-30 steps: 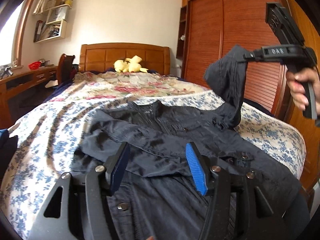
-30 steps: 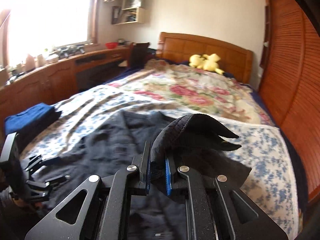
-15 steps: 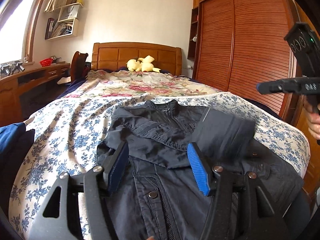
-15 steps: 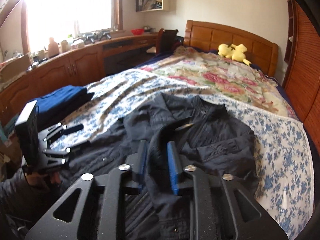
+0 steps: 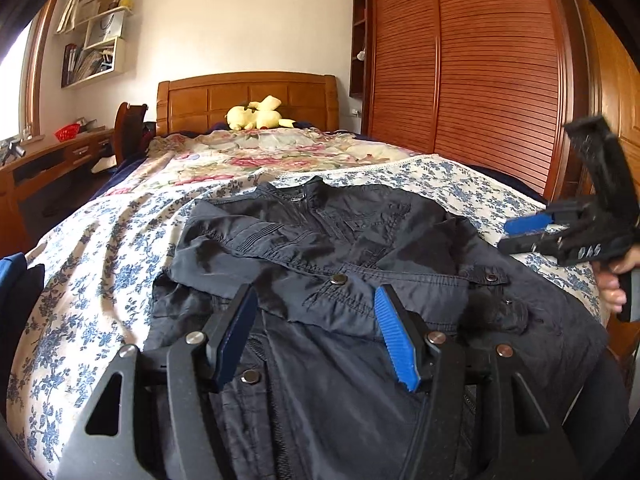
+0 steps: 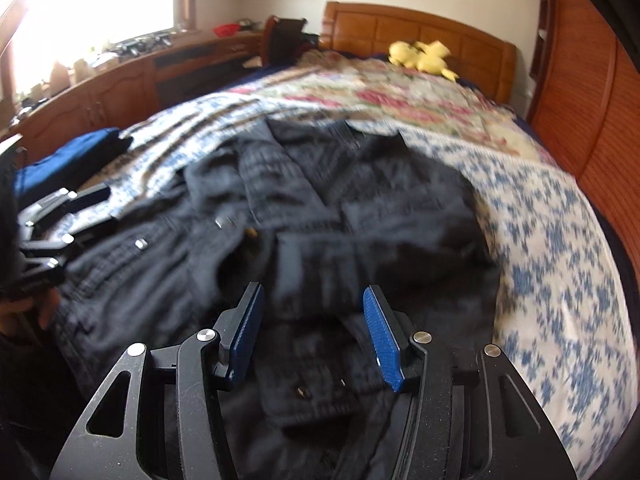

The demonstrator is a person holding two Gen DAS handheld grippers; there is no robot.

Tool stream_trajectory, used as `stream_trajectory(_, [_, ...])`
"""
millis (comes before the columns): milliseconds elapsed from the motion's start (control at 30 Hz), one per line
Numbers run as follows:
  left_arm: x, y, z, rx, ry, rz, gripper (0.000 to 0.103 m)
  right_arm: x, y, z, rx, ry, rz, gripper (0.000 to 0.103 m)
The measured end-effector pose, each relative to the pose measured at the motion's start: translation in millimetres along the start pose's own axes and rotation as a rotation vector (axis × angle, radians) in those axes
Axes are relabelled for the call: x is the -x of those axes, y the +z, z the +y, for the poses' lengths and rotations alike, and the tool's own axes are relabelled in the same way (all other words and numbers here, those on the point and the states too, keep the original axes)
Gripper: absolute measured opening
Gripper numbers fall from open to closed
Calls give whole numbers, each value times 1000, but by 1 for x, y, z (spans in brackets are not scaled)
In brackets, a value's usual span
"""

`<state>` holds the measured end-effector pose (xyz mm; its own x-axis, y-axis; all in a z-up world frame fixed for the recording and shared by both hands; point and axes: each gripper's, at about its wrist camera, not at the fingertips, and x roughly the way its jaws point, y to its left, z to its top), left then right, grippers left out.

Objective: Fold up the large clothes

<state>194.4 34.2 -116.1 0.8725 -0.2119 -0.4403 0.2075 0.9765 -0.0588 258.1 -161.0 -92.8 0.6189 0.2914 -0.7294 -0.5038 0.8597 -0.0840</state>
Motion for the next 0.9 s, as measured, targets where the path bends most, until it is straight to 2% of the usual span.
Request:
stream_trajectory(267, [-7,3,-28,-28,-54,6,60,-31,-41,-18,-59,-57,53,53])
stream_trajectory(400, [-13,3,-46,-41,-67,-1,60,-45,-58,-31,-125,-43,71,53])
stream_trajectory(567, [-26,3,-65,-52,-103,36,60,-43,-65,-32,-140,-36,33,53])
stream_trajectory(833, [-40,5,-89,-99,-84,56,60,-45,-66,-30,-138,-54,25,54])
stream_trajectory(900, [-43,5,-92,-90,-110,67,60,-46,-67,-30,-135,-56,21,54])
